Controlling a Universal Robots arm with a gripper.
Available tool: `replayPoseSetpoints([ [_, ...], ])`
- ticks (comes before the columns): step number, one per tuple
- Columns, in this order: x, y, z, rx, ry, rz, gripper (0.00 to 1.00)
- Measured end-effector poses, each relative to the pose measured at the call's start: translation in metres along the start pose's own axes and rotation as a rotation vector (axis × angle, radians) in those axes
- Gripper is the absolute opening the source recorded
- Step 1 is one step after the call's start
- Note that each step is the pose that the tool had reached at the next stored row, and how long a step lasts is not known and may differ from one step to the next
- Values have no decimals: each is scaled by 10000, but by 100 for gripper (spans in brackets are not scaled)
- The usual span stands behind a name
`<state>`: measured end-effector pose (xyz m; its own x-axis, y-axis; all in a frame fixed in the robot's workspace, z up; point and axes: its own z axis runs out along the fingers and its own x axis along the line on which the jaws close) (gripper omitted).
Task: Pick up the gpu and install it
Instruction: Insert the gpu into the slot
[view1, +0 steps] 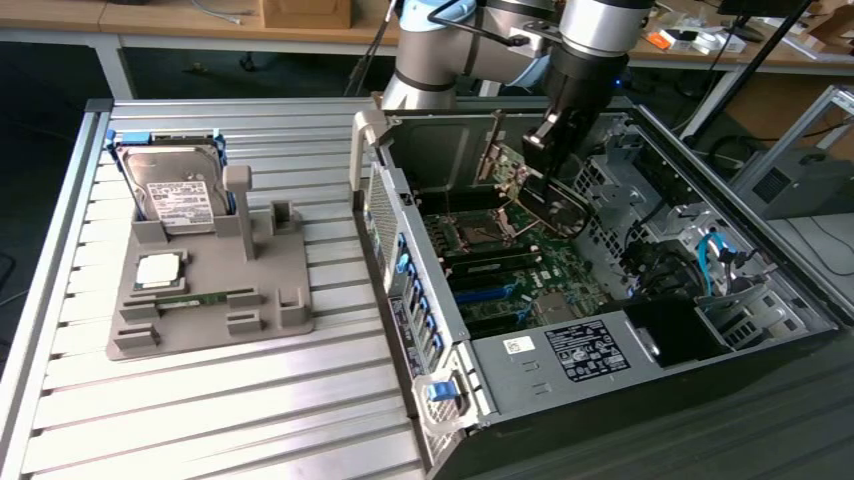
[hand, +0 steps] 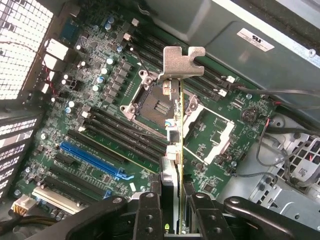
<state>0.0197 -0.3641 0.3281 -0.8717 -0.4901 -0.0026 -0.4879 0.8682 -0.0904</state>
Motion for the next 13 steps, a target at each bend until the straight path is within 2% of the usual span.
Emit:
replayPoseSetpoints([
  [13, 0, 0, 0, -1, -38, -416, 27],
])
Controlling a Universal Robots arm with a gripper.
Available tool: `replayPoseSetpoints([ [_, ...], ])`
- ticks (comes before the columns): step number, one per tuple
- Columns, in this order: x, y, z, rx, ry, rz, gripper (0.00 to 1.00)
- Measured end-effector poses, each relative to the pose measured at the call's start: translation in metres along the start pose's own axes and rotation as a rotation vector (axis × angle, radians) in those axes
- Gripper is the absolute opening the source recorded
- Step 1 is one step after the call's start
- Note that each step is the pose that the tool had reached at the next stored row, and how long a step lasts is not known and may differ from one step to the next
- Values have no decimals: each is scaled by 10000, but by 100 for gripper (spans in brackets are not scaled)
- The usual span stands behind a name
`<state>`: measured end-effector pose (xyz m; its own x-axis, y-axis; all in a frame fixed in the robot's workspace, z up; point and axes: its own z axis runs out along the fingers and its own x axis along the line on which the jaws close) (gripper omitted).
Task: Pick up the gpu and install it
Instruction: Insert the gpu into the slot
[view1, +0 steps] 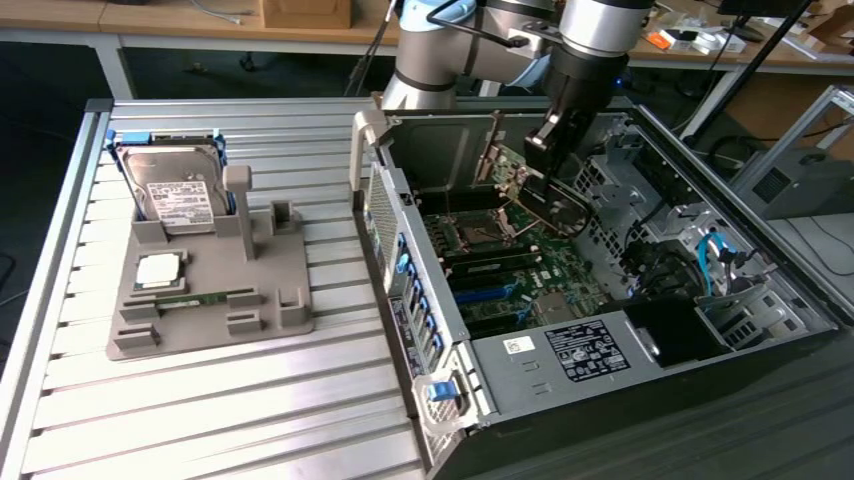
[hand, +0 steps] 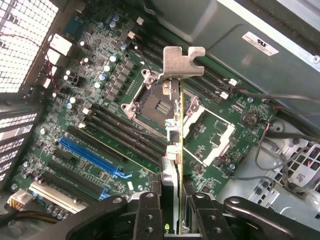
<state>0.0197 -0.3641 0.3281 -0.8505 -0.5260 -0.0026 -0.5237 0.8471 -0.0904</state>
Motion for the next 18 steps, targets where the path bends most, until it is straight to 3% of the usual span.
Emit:
replayPoseSetpoints([
  [18, 0, 0, 0, -1, -57, -625, 27],
])
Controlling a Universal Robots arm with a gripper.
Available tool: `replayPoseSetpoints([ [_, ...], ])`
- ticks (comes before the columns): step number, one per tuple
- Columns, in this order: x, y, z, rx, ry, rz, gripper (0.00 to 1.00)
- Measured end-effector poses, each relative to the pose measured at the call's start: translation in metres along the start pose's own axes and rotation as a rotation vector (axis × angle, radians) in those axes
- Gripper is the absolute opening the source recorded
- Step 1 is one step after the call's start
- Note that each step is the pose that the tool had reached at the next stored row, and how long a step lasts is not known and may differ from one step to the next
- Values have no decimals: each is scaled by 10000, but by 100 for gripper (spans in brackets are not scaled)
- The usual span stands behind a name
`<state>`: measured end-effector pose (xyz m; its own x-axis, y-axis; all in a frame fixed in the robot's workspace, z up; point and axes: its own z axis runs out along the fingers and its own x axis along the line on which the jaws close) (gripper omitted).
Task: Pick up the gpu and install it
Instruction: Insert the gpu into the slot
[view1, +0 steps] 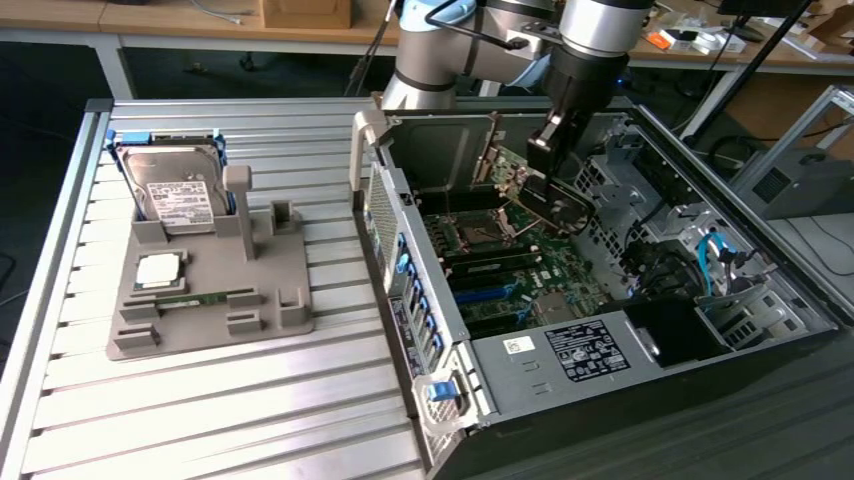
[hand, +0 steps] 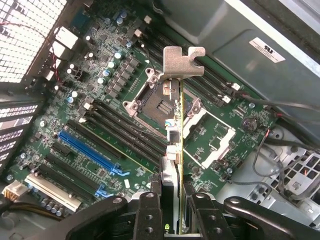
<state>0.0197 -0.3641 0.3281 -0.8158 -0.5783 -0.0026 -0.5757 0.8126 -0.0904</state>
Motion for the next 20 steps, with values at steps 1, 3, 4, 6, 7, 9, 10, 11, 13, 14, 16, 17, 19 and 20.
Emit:
replayPoseSetpoints([
  [1, 0, 0, 0, 0, -3, -27, 27],
  [3, 0, 0, 0, 0, -7, -75, 27],
  [4, 0, 0, 0, 0, -9, -107, 27],
  [6, 0, 0, 0, 0, -13, -147, 27],
  [7, 0, 0, 0, 0, -16, -174, 27],
  [9, 0, 0, 0, -1, -21, -223, 27],
  [10, 0, 0, 0, -1, -23, -256, 27],
  [11, 0, 0, 0, -1, -28, -299, 27],
  [13, 0, 0, 0, -1, -32, -350, 27],
  [14, 0, 0, 0, -1, -34, -373, 27],
  [16, 0, 0, 0, -1, -42, -463, 27],
  [17, 0, 0, 0, -2, -45, -490, 27],
  [19, 0, 0, 0, -1, -49, -544, 27],
  [20, 0, 0, 0, -2, -52, -568, 27],
])
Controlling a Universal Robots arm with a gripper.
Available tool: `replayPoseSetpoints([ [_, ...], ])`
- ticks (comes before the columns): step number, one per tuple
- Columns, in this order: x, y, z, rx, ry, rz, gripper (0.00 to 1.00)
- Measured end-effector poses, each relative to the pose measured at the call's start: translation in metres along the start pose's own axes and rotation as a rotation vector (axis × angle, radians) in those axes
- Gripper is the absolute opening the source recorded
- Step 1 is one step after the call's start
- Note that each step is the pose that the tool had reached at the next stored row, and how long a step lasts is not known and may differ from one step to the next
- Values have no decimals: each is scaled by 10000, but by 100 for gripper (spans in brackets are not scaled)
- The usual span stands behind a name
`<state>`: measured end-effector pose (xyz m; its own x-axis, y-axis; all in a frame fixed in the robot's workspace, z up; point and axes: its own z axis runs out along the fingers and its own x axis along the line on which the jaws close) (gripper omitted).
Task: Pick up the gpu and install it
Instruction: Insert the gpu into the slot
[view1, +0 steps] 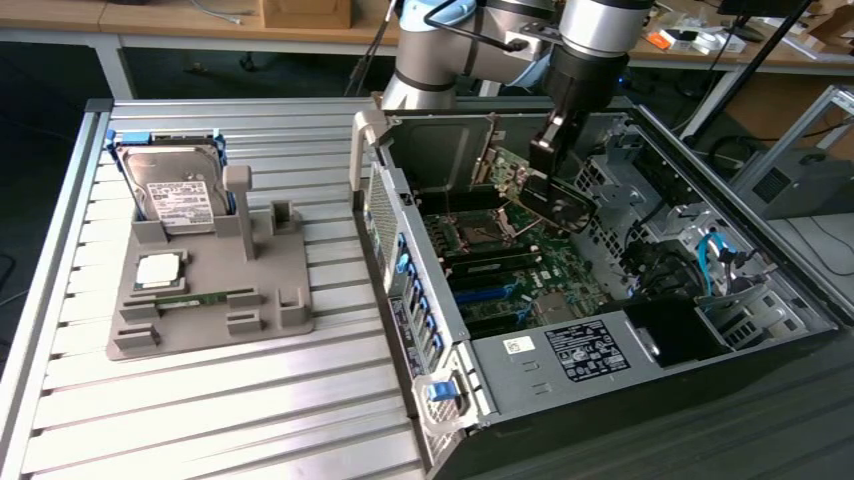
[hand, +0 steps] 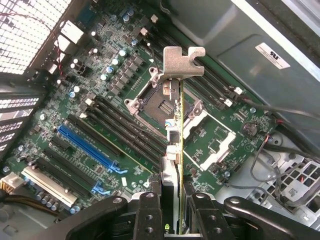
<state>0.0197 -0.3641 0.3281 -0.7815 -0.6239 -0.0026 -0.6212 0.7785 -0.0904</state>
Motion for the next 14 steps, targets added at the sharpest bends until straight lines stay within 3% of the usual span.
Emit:
replayPoseSetpoints([
  [14, 0, 0, 0, -1, -42, -468, 27],
])
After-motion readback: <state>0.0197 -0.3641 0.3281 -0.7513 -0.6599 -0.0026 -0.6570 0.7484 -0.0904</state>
